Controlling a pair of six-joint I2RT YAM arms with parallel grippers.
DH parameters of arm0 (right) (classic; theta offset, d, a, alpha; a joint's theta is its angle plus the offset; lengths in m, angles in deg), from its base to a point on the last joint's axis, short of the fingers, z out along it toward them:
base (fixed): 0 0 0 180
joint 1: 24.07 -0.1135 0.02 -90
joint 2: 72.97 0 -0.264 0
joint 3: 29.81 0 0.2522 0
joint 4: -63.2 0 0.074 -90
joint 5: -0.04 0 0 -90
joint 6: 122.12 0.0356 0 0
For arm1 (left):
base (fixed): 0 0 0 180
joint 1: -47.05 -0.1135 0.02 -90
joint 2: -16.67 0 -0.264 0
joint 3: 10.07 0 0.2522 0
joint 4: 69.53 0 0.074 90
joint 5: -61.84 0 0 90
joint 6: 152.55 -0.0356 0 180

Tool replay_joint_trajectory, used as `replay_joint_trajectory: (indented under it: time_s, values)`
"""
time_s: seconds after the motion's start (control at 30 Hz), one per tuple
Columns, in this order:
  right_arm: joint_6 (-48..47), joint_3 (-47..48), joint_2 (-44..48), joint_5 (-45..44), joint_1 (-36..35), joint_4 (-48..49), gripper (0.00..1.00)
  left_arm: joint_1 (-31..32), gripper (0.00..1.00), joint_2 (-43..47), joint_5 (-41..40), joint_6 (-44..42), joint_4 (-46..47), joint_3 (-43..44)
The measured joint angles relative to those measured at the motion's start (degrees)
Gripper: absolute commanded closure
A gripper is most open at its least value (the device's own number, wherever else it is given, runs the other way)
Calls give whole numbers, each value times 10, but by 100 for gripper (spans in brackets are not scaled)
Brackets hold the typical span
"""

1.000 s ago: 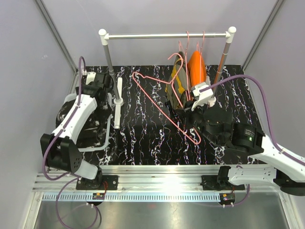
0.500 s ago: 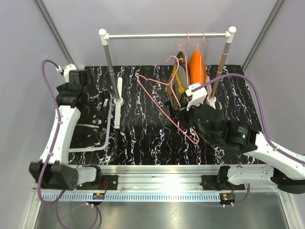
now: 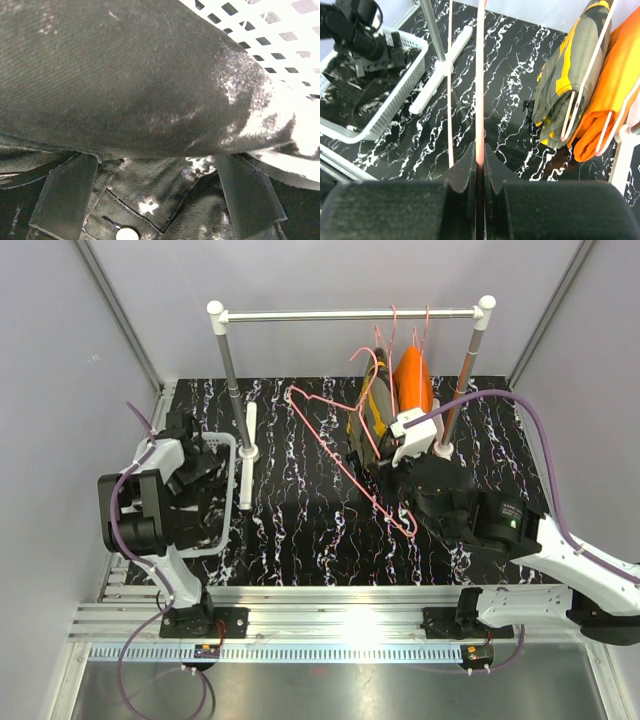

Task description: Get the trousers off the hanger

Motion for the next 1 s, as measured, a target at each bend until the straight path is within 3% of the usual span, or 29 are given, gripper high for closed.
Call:
replay_joint_trajectory:
  time_s: [0.2, 0.37, 0.6, 0.73, 1.0]
  values:
    - [-5, 32, -15, -7, 0, -1, 100, -1, 1, 22, 16, 1, -12, 0]
    - [-8, 67, -47, -44, 0, -10, 100, 0, 1, 103, 31, -4, -101, 27]
    - [-17, 144, -126, -88, 37, -20, 100, -3, 1, 304, 26, -31, -180, 121]
    - [-17, 211, -192, -92, 94, -20, 100, -3, 1, 420, 26, -54, -211, 116]
    - [-22, 342, -346, -110, 139, -11, 100, -2, 1, 639, 33, -103, -251, 70]
